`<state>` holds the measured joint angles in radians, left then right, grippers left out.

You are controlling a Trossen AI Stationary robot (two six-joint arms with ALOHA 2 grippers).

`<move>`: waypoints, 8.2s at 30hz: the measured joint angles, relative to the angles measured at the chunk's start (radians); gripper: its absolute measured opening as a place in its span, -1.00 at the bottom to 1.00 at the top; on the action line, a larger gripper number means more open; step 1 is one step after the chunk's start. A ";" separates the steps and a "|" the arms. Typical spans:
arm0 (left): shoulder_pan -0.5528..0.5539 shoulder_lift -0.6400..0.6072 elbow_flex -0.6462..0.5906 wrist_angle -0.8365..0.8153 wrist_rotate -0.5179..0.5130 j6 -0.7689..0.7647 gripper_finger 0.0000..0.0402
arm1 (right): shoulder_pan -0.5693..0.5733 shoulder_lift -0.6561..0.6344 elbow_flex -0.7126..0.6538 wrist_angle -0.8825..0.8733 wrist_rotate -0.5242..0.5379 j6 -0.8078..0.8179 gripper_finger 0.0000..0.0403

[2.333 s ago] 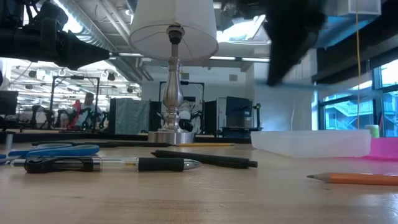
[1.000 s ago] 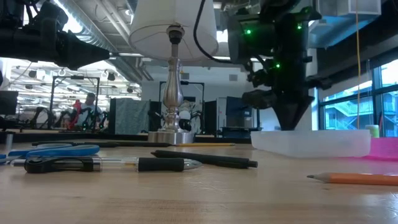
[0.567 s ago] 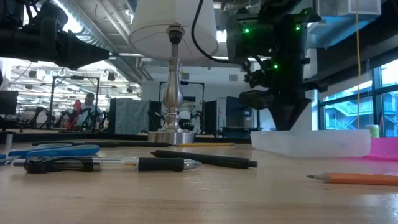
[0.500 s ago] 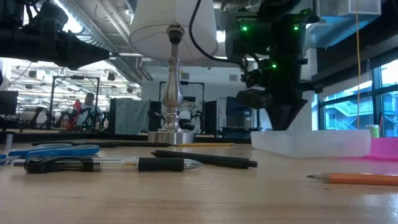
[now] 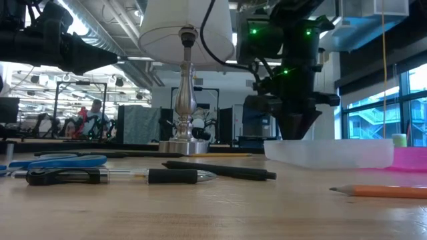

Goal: Pick & place school supplies into a supply box
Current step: Put the blue pen into the supply box, then put the orange pencil into the supply box

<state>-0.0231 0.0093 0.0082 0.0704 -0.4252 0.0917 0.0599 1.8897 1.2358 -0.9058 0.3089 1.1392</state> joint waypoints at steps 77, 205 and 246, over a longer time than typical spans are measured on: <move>0.000 0.000 0.000 0.000 0.000 0.000 -0.51 | 0.422 -0.310 -0.087 0.069 -0.260 -0.148 -0.27; 0.000 0.000 0.000 0.000 -0.001 0.000 -0.51 | 0.749 -0.020 -0.079 0.027 -0.340 -0.021 -0.94; 0.000 0.000 0.000 0.000 -0.001 0.000 -0.51 | 0.767 -0.183 -0.035 -0.224 -0.026 0.406 -0.93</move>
<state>-0.0235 0.0090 0.0082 0.0704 -0.4259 0.0917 0.8267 1.7069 1.2011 -1.1293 0.2831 1.5447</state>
